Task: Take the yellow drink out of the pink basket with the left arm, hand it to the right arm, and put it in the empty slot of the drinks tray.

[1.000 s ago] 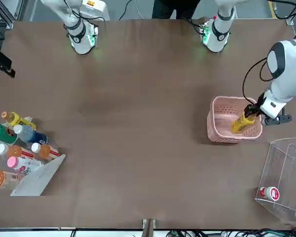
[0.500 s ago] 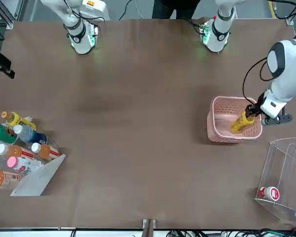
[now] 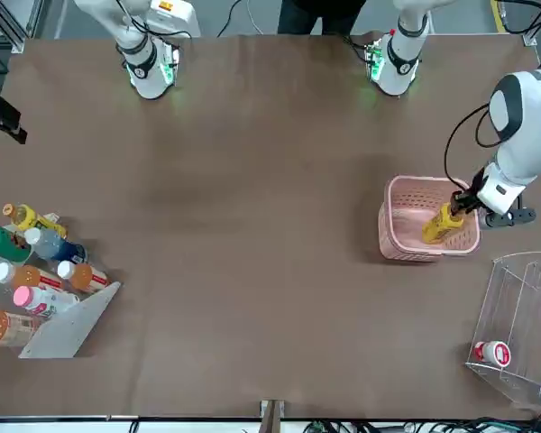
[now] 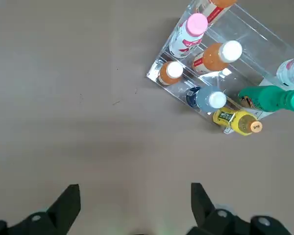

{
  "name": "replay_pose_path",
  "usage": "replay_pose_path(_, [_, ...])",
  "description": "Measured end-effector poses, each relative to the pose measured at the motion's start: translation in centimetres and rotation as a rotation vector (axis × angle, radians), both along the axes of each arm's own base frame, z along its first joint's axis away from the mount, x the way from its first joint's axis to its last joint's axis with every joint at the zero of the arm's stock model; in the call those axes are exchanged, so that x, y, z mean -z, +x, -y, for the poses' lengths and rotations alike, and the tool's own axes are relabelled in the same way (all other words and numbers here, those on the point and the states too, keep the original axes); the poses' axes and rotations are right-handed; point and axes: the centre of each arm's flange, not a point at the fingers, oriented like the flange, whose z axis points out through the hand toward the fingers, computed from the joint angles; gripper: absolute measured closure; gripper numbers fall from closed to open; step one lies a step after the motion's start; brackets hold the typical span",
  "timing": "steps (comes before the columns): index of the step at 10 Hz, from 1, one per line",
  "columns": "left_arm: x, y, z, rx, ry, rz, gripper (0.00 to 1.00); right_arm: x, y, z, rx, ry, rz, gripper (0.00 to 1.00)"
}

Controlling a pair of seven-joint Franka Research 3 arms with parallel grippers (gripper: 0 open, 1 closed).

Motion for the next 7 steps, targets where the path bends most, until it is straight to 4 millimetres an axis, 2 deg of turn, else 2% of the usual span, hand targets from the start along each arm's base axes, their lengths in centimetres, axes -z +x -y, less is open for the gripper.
replay_pose_path(7, [-0.49, 0.27, 0.09, 0.004, 0.001, 0.014, 0.67, 0.00, 0.00, 0.01, 0.000, 0.000, 0.000, 0.00])
